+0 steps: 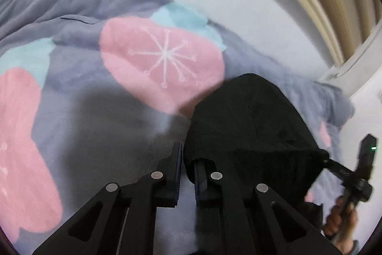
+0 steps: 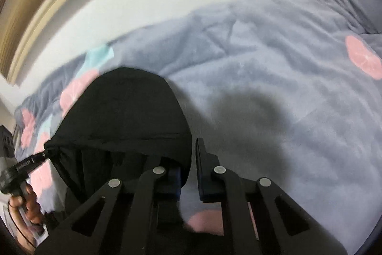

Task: Fold large clothes
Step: 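Grasp the hood with both grippers and lift it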

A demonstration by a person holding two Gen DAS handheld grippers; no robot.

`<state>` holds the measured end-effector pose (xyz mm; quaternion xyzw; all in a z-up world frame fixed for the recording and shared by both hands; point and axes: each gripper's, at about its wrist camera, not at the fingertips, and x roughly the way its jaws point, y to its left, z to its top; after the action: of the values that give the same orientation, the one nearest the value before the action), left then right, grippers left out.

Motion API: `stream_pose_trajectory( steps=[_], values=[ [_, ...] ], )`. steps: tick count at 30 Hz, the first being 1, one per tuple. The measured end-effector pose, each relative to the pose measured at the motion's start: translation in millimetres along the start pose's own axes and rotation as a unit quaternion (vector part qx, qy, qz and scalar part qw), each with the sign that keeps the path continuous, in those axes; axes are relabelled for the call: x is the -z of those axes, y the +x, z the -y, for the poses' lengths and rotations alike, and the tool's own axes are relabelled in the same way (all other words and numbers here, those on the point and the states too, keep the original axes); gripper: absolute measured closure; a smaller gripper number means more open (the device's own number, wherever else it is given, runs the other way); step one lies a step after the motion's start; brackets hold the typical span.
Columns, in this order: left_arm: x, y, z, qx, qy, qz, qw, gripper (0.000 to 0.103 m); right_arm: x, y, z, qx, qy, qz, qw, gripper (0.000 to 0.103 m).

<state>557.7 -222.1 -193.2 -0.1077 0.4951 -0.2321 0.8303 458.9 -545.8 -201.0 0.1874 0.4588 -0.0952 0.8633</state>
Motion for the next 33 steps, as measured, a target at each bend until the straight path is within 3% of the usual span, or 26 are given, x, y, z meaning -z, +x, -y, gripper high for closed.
stream_pose_trajectory(
  steps=[1, 3, 6, 8, 12, 14, 18, 21, 26, 30, 33],
  values=[
    [4.8, 10.5, -0.8, -0.022, 0.008, -0.018, 0.9996, 0.094, 4.7, 14.3, -3.5, 0.02, -0.017, -0.016, 1.0, 0.093],
    [16.9, 43.6, -6.6, -0.053, 0.018, -0.068, 0.9961, 0.093, 14.2, 45.7, -0.6, 0.018, -0.016, -0.052, 0.998, 0.093],
    [19.5, 55.1, -25.1, -0.017, -0.021, -0.075, 0.9968, 0.09, 20.4, 61.5, 11.1, 0.003, 0.009, -0.066, 0.998, 0.092],
    [17.0, 45.6, -28.9, 0.006, -0.03, -0.071, 0.997, 0.089, 18.6, 54.4, 10.7, 0.001, -0.003, -0.072, 0.997, 0.083],
    [21.2, -4.8, -2.8, -0.034, 0.061, -0.017, 0.9974, 0.068, 18.7, 16.5, 8.1, 0.001, -0.034, -0.066, 0.997, 0.062],
    [22.1, -42.7, 17.4, -0.053, 0.115, 0.039, 0.9912, 0.054, 17.2, -15.9, 3.7, -0.015, -0.048, -0.034, 0.998, 0.058],
    [4.4, -81.3, 49.6, -0.02, 0.136, 0.093, 0.9861, 0.053, 0.1, -53.1, -23.4, -0.051, -0.058, 0.027, 0.997, 0.058],
    [-21.2, -56.1, 70.9, -0.004, 0.144, 0.07, 0.9871, 0.053, -15.4, -36.3, -54.8, -0.042, -0.081, 0.025, 0.996, 0.058],
    [-14.6, 26.2, 64.5, 0.005, 0.124, -0.045, 0.9913, 0.053, -1.2, 33.6, -64.2, -0.016, -0.097, -0.056, 0.994, 0.058],
    [21.2, 54.2, 45.7, 0.01, 0.134, -0.064, 0.9888, 0.053, 22.5, 64.0, -56.5, -0.008, -0.118, -0.074, 0.99, 0.058],
    [24.6, 62.3, 41.6, 0.005, 0.132, -0.064, 0.9893, 0.053, 29.8, 71.0, -59.9, 0.001, -0.15, -0.067, 0.986, 0.057]
  ],
)
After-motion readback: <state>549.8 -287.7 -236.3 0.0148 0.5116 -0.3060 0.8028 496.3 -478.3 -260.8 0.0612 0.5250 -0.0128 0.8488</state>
